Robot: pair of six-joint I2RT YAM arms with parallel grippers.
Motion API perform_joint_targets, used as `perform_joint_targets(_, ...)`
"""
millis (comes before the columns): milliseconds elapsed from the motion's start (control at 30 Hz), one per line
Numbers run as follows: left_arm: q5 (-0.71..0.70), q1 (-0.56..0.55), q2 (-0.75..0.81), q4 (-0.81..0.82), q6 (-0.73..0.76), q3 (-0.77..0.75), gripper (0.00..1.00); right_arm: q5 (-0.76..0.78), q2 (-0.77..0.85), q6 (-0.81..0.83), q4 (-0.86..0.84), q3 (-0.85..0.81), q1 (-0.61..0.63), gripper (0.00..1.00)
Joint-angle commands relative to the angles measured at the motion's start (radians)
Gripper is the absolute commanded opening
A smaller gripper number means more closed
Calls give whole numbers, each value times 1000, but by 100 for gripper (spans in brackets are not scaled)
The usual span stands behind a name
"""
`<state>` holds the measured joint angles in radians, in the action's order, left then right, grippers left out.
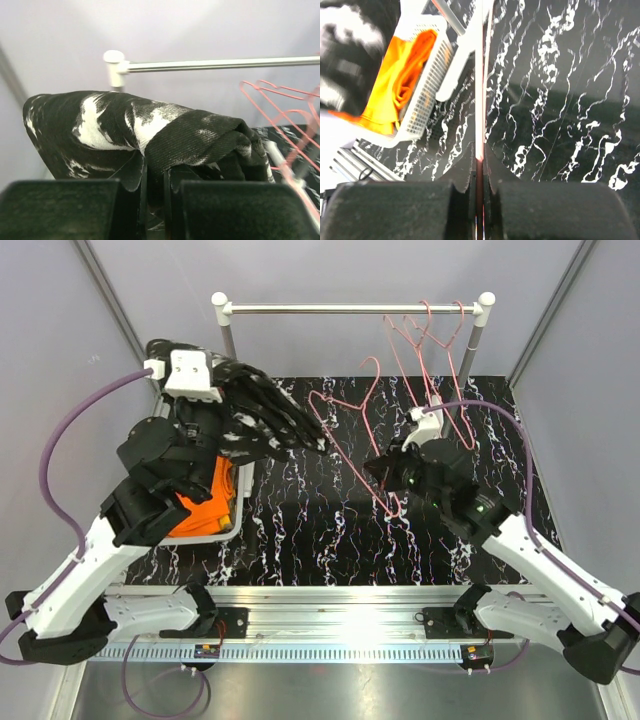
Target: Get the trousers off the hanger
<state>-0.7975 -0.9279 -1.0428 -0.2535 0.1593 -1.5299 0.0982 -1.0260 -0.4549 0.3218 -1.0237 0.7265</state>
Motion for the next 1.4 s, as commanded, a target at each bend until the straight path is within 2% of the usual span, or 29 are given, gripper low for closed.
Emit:
perform_joint_targets(0, -167, 20, 30, 88, 120, -61, 0, 46, 64, 35, -30, -41, 1, 0)
perform_joint_targets(67, -262, 41, 32, 65, 178, -50, 0, 55, 84, 50, -14, -50, 1, 0)
perform_joint_targets(133, -313, 98, 50, -13, 166, -35, 0, 74, 95, 58, 6, -61, 1, 0)
perform_joint_targets(333, -301, 293, 66, -458, 34, -61, 0, 98, 136, 70, 33, -78, 1, 0)
perform_joint_targets(533, -192, 448, 78, -599, -36, 128, 0, 98, 141, 78, 48, -95, 1, 0)
perform_joint_targets(567, -177, 465, 67, -605, -27, 192, 0, 95, 138, 82, 51, -96, 1, 0)
perform_joint_targets(667, -135, 529, 18, -483, 65, 337, 0, 92, 136, 87, 53, -96, 1, 0)
perform_joint_targets(933, 32, 592, -357, -412, 66, 189, 0, 93, 182, 78, 42, -73, 2, 0)
perform_joint_targets(1100, 118, 659, -454, -378, 37, 128, 0, 127, 199, 102, 60, -75, 1, 0)
perform_joint_targets(1233, 364, 736, -488, -409, -69, 64, 0, 146, 204, 122, 65, -78, 1, 0)
perform_joint_targets(1300, 405, 753, -503, -437, -89, 41, 0, 153, 201, 124, 66, -79, 1, 0)
perform_joint_targets(1367, 419, 753, -516, -466, -109, 13, 8, 158, 196, 128, 65, -82, 1, 0)
